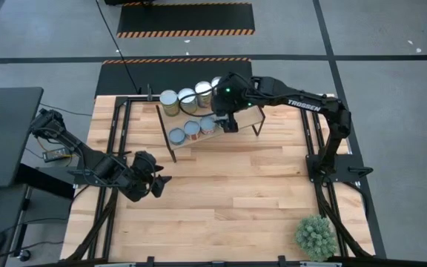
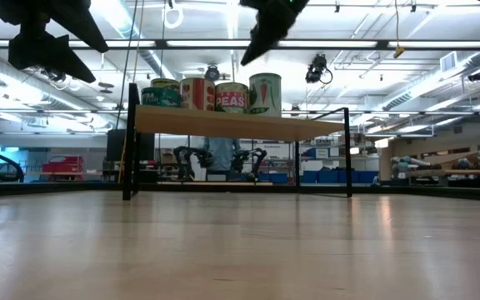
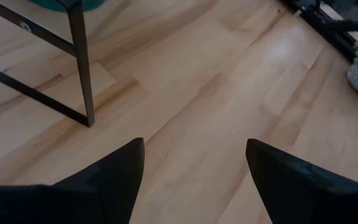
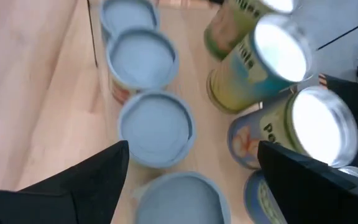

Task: Pick and place cans onto a shelf
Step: Return to Home Position

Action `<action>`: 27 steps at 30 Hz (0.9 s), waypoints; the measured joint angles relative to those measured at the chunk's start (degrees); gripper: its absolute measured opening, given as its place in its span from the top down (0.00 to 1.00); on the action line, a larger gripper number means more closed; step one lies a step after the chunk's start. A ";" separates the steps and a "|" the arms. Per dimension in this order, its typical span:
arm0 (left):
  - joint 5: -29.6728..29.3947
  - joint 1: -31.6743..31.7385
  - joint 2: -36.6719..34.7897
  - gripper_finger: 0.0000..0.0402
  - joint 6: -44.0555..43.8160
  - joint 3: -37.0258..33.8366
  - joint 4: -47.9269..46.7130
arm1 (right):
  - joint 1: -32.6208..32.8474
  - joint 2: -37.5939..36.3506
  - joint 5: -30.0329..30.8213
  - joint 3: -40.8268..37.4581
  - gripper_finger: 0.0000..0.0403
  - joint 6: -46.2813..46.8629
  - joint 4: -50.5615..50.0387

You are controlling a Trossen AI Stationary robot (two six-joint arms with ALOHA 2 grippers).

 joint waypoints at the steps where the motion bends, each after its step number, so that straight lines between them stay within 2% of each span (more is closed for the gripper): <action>1: 0.41 0.00 0.00 0.29 -0.01 0.00 -0.02 | 0.40 -0.01 -0.05 1.04 0.10 1.23 -0.51; 6: 3.51 0.00 -0.01 0.29 -0.25 0.00 -0.06 | 3.32 -0.09 -0.45 4.26 0.10 6.67 -3.51; 9: 3.46 -0.41 -0.35 0.29 -1.99 0.00 -0.71 | 4.75 -0.56 -0.48 5.55 0.11 10.82 -6.21; 16: -5.91 -5.08 -5.06 0.31 -5.55 0.00 -5.25 | 7.94 -5.19 -0.36 5.40 0.21 18.68 -9.91; 19: -8.03 -7.16 -7.35 0.37 -7.44 -0.31 -8.66 | 9.84 -8.10 0.77 2.65 0.27 20.83 -9.64; 27: -11.13 -8.90 -12.83 0.61 -7.78 -4.42 -8.24 | 14.99 -16.31 4.59 -7.98 0.36 29.19 -5.21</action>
